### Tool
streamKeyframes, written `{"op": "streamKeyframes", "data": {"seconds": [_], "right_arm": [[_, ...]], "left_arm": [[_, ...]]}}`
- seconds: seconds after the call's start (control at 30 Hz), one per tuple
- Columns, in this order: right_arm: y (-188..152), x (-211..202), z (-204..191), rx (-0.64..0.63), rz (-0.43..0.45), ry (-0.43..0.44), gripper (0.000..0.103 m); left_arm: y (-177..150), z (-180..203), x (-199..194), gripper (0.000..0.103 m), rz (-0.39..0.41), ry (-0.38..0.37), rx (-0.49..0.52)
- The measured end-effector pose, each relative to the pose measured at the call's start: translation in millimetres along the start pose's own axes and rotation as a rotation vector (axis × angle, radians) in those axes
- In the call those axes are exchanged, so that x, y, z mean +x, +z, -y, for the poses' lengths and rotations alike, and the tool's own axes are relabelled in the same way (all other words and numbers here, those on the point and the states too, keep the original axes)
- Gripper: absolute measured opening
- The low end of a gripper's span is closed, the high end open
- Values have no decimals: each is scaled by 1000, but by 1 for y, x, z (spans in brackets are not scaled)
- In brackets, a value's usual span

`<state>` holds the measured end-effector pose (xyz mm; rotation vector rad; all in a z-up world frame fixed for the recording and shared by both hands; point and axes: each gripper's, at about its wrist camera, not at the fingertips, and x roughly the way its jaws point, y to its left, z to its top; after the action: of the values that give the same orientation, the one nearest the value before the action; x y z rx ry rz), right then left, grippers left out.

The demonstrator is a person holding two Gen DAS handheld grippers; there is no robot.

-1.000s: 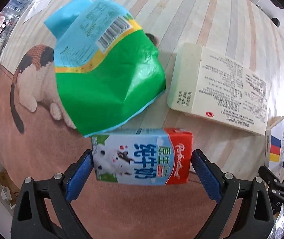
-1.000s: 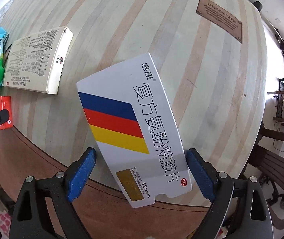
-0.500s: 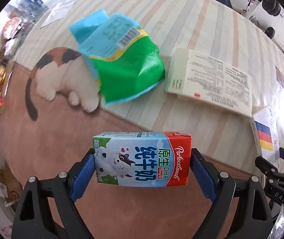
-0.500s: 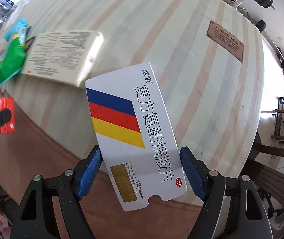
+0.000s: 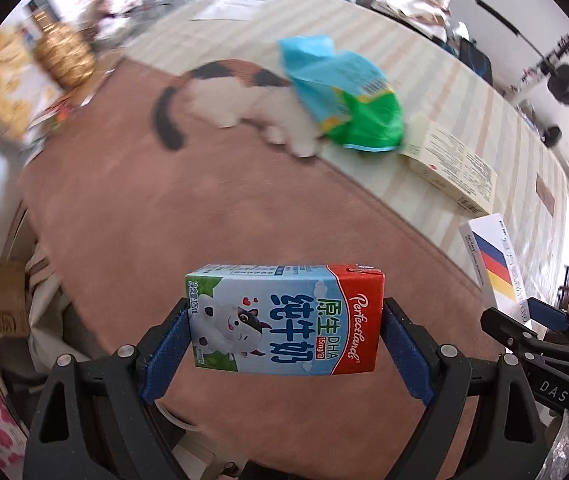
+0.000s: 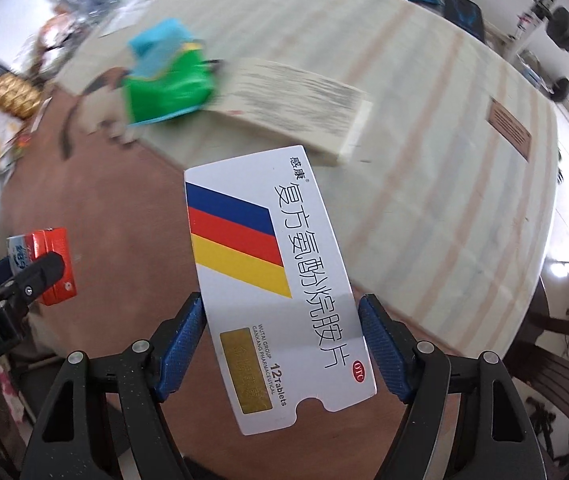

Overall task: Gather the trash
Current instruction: 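Carry the medicine box and milk carton over the white bin, then open both tools to drop the medicine box and milk carton into the bin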

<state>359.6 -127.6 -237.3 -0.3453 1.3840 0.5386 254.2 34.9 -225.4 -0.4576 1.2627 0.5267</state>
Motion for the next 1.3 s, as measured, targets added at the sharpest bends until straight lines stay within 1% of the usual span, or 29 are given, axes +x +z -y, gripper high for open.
{"op": "streamKeyframes", "data": {"seconds": [0.13,0.23,0.4,0.47,0.53,0.57,0.63,0.73,0.83,0.87,0.9,0.97,1.0,1.03,1.1,1.13,1.2,1.23,1.27,1.3], "right_arm": [[-11,-11,-46,-78,20,37,79],[-31,-17,-80,-144,33,55,79],[-94,-15,-161,-257,19,92,78],[-120,-5,-192,-304,2,101,78],[-152,10,-226,-350,-27,111,78],[-164,19,-236,-366,-43,118,78],[-193,45,-265,-405,-89,127,78],[-224,93,-294,-444,-159,128,78],[-256,160,-318,-461,-255,118,78],[-262,180,-321,-458,-284,121,78],[-268,201,-325,-455,-312,121,78],[-282,253,-334,-453,-363,111,78],[-285,272,-337,-449,-382,107,78],[-291,302,-340,-441,-409,108,78],[-299,344,-347,-444,-445,109,78],[-304,368,-351,-448,-460,109,78],[-313,402,-354,-456,-495,113,78],[-317,420,-355,-457,-517,119,78],[-321,440,-356,-447,-532,131,79],[-322,453,-359,-443,-542,138,79]], "left_arm": [[-29,-56,-23,90,39,10,-69],[-63,-105,-38,90,58,14,-139],[-138,-189,-49,90,63,37,-275],[-168,-219,-46,90,54,41,-336],[-202,-252,-35,90,31,42,-407],[-218,-266,-28,90,18,42,-440],[-252,-297,-3,90,-27,44,-511],[-296,-337,41,90,-93,26,-610],[-335,-371,99,90,-167,-23,-700],[-346,-380,120,90,-191,-34,-727],[-360,-391,145,90,-212,-74,-764],[-379,-404,185,90,-246,-117,-825],[-389,-412,212,90,-262,-155,-854],[-394,-415,231,91,-277,-180,-870],[-405,-425,275,91,-308,-220,-893],[-407,-428,292,91,-313,-231,-892],[-415,-434,323,92,-323,-225,-898],[-417,-436,334,94,-327,-230,-911],[-422,-438,343,101,-329,-243,-924],[-428,-440,352,102,-334,-245,-933]]}}
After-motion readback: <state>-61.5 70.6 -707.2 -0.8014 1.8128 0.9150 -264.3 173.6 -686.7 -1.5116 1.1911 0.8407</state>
